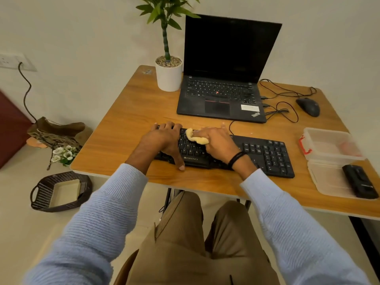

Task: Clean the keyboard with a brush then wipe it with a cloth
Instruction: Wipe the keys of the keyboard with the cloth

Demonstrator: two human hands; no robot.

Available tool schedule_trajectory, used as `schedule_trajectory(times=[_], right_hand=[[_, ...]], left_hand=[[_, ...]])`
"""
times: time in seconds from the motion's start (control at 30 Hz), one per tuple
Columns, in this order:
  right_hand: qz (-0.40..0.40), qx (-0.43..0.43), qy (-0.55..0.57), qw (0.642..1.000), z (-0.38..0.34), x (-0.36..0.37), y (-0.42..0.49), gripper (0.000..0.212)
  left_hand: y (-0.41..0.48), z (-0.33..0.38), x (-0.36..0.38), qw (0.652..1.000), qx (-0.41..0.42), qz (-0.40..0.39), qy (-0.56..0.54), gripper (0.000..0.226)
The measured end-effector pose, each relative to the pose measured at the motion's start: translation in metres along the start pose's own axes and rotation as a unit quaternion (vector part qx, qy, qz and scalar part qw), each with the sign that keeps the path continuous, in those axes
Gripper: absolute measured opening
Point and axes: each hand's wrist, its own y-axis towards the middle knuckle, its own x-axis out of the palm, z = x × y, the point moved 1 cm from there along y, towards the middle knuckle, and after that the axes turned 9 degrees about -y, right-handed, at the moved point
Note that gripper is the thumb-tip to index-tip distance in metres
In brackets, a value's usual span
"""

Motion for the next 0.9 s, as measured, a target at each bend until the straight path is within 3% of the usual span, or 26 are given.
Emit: schedule_trajectory(times=[0.13, 0.23, 0.3, 0.4, 0.47, 0.6, 0.77, 0.9], right_hand=[[0.052, 0.089, -0.017, 0.995, 0.006, -0.004, -0.019, 0.046], [0.014, 0.036, 0.013, 0.999, -0.018, 0.011, -0.053, 0.056], [0.033, 0.006, 0.058, 0.998, -0.017, 0.014, -0.062, 0.053], [0.131, 0.127, 0.071, 0.981, -0.004, 0.021, -0.046, 0.049], [0.139, 0.165, 0.059, 0.975, -0.020, 0.030, -0.047, 0.052], [0.121, 0.068, 0.088, 0.986, -0.043, 0.042, -0.070, 0.054], [0.171, 0.191, 0.053, 0.965, -0.020, 0.033, -0.057, 0.047], [0.123, 0.068, 0.054, 0.989, -0.046, 0.045, -0.077, 0.054]], left_hand=[[-0.001, 0.000, -0.001, 1.000, 0.000, -0.001, -0.007, 0.152], [-0.001, 0.002, -0.002, 1.000, -0.002, -0.003, 0.003, 0.152], [-0.002, 0.003, -0.002, 1.000, -0.003, -0.002, 0.005, 0.152], [-0.003, 0.003, -0.003, 1.000, -0.004, -0.001, -0.002, 0.151], [-0.003, 0.002, -0.001, 1.000, -0.004, 0.001, -0.007, 0.151], [-0.004, 0.000, -0.001, 1.000, 0.003, 0.003, -0.005, 0.151], [-0.004, -0.001, 0.000, 1.000, 0.008, 0.007, -0.011, 0.151], [-0.005, -0.003, 0.001, 1.000, 0.016, 0.006, -0.008, 0.151]])
